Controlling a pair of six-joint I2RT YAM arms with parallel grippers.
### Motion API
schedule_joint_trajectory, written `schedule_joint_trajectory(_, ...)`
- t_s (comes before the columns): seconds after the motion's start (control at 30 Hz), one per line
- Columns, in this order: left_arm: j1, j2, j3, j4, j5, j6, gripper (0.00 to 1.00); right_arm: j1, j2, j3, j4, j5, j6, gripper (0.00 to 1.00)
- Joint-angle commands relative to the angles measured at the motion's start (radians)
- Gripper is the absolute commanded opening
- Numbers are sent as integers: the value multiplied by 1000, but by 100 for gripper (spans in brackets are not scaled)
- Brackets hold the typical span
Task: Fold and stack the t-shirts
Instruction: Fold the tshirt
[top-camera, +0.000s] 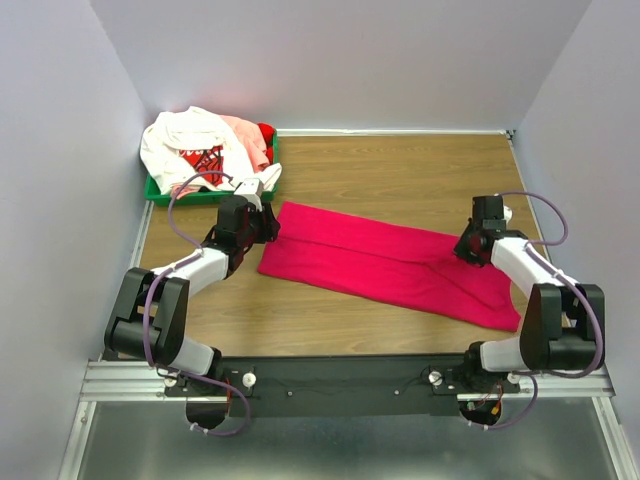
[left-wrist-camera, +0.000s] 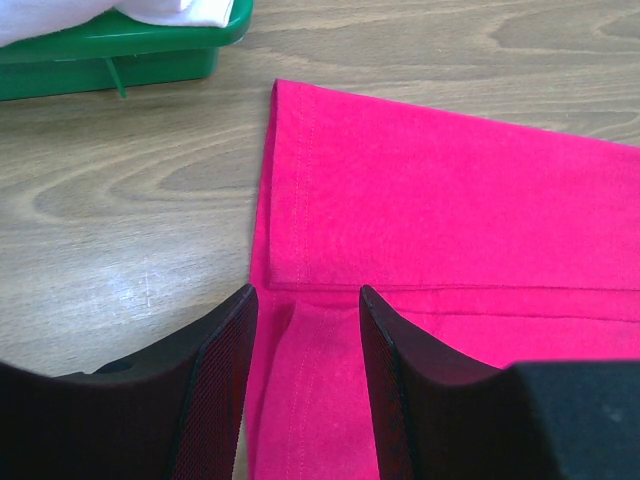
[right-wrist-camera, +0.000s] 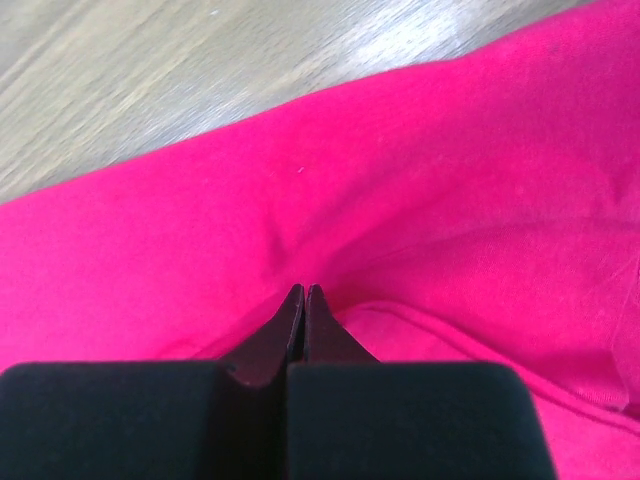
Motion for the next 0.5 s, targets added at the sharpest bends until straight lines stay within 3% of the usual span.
schedule_joint_trajectory(0.0, -3, -3, -5, 18, 14, 9, 53, 21, -62, -13, -61, -26, 9, 0)
schedule_joint_trajectory(0.47, -3, 1, -6, 15, 32, 10, 53, 278, -96, -21, -146, 53, 143, 0)
